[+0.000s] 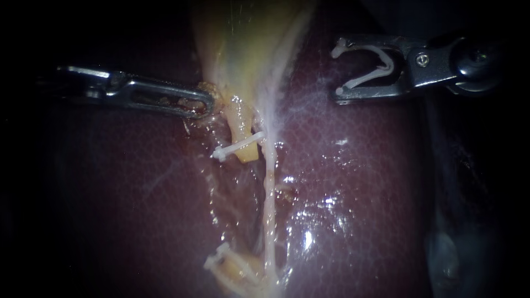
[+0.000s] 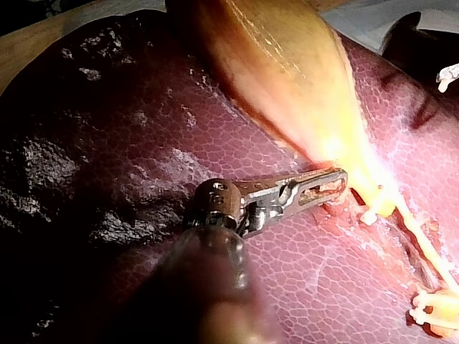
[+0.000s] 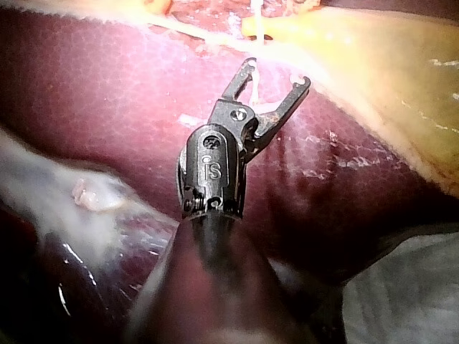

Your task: Clipping first clip right tube

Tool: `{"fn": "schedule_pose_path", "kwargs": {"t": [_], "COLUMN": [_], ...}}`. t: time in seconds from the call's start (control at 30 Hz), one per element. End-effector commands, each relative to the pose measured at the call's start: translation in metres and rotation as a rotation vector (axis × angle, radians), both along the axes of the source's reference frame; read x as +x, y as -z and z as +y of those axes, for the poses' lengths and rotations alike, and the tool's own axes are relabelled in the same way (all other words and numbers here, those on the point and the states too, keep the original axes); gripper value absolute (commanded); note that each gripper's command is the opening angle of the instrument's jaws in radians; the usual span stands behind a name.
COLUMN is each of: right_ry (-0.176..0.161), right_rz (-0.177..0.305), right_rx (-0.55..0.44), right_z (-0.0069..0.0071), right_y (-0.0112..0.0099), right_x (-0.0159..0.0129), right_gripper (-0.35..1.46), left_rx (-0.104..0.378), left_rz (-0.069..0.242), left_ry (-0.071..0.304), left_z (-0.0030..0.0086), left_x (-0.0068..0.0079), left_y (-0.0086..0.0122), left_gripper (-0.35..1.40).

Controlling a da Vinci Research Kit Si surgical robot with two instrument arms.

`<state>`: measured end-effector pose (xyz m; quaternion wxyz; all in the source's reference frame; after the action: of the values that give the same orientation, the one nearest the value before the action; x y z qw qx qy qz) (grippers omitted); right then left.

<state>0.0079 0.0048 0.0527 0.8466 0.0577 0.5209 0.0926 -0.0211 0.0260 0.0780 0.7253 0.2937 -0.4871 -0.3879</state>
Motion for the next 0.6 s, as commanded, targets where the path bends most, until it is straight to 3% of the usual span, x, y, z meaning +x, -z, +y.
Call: {"fn": "schedule_pose_path", "kwargs": {"t": [0.03, 0.23, 0.47, 0.6], "right_ry": [0.001, 0.001, 0.001, 0.001], "right_rz": [0.001, 0.001, 0.001, 0.001], "right_rx": [0.000, 0.000, 0.001, 0.001], "right_z": [0.0000, 0.0000, 0.0001, 0.0001], "right_y": [0.0000, 0.0000, 0.0001, 0.0001], "right_x": [0.0000, 0.0000, 0.0000, 0.0000], "right_gripper": [0.50, 0.50, 0.50, 0.50], "left_rx": [0.000, 0.008, 0.017, 0.008], "left_rz": [-0.001, -0.009, 0.018, 0.023], "left_ry": [-0.002, -0.011, 0.029, 0.038], "left_z": [0.0000, 0.0007, 0.0032, 0.0039], "left_x": [0.0000, 0.0011, 0.0050, 0.0061], "left_y": [0.0001, 0.0010, 0.0040, 0.0047], "left_gripper": [-0.35, -0.35, -0.35, -0.35]}}
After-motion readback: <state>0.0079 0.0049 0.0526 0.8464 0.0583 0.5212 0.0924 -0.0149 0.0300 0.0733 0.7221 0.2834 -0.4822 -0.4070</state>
